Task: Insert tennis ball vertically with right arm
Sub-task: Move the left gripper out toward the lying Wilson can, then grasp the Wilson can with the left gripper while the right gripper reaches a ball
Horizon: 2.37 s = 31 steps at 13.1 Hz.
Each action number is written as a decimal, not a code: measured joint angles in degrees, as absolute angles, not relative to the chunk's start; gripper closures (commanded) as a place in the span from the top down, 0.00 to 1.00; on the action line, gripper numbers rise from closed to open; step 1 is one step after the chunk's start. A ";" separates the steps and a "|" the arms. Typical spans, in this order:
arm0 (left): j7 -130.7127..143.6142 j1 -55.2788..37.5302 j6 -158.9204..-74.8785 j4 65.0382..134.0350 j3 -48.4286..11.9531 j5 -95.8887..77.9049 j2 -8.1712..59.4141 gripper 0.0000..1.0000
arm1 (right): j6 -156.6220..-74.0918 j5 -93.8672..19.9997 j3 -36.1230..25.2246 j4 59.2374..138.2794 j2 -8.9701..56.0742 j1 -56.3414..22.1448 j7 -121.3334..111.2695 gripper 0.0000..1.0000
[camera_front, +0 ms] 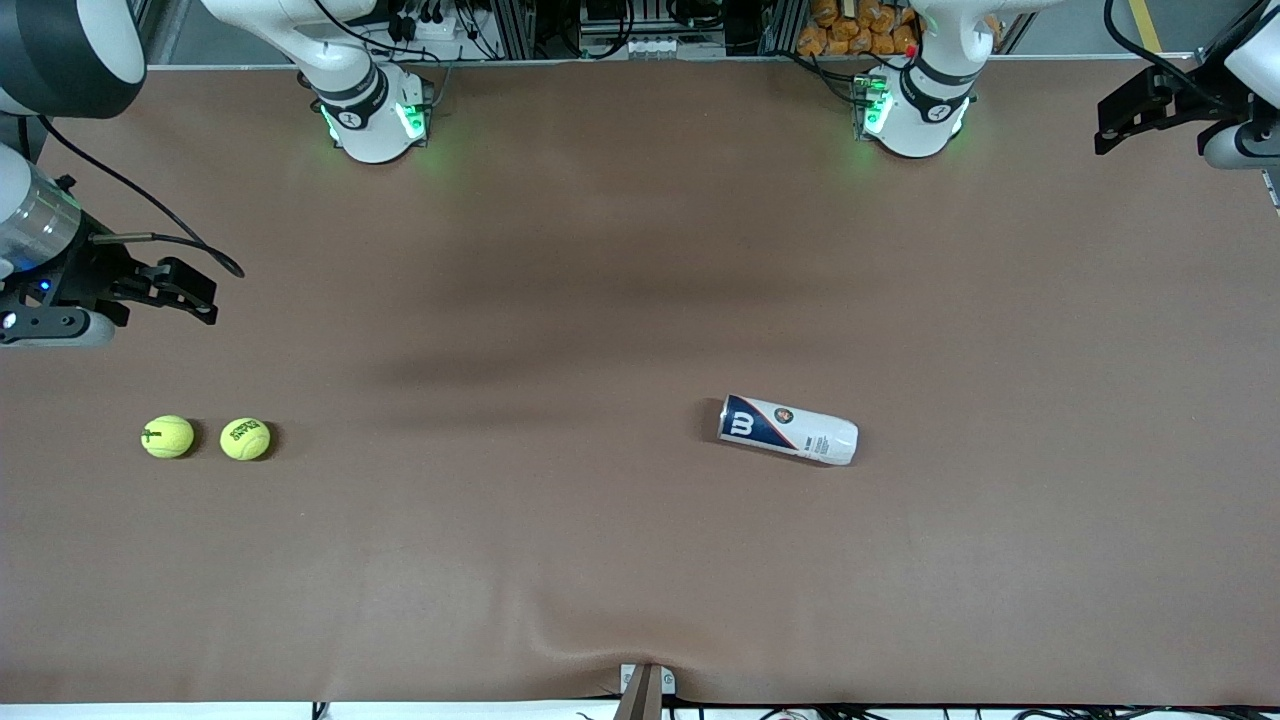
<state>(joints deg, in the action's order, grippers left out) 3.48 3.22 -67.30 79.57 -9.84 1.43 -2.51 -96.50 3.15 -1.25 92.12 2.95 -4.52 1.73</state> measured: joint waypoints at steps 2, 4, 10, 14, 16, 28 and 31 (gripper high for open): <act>3.35 3.21 -67.30 79.57 -9.84 1.21 -2.50 1.00 | -96.39 3.82 -1.25 92.12 2.95 -4.52 0.88 1.00; 3.33 3.22 -67.30 79.58 -9.85 0.83 -2.45 1.00 | -94.59 4.08 -1.41 92.02 2.90 -4.46 -1.09 1.00; 3.32 3.12 -67.30 79.59 -10.03 0.64 -1.73 1.00 | -89.25 4.13 -1.67 88.08 1.44 -3.76 -2.12 1.00; 3.32 1.94 -67.27 79.76 -10.79 0.64 -1.10 1.00 | -89.27 4.13 -1.60 88.11 1.37 -3.76 -2.16 1.00; 3.32 1.08 -67.27 79.91 -10.86 0.64 -0.48 1.00 | -89.39 4.13 -1.60 88.21 1.40 -3.76 -2.17 1.00; 3.34 -11.50 -73.27 80.42 -11.95 2.25 14.58 1.00 | -105.00 4.17 -1.98 98.35 2.38 -0.15 -4.23 1.00; -1.07 -13.55 -79.35 80.49 -11.97 3.85 20.26 1.00 | -115.87 4.25 -2.01 104.49 3.89 1.68 -6.02 1.00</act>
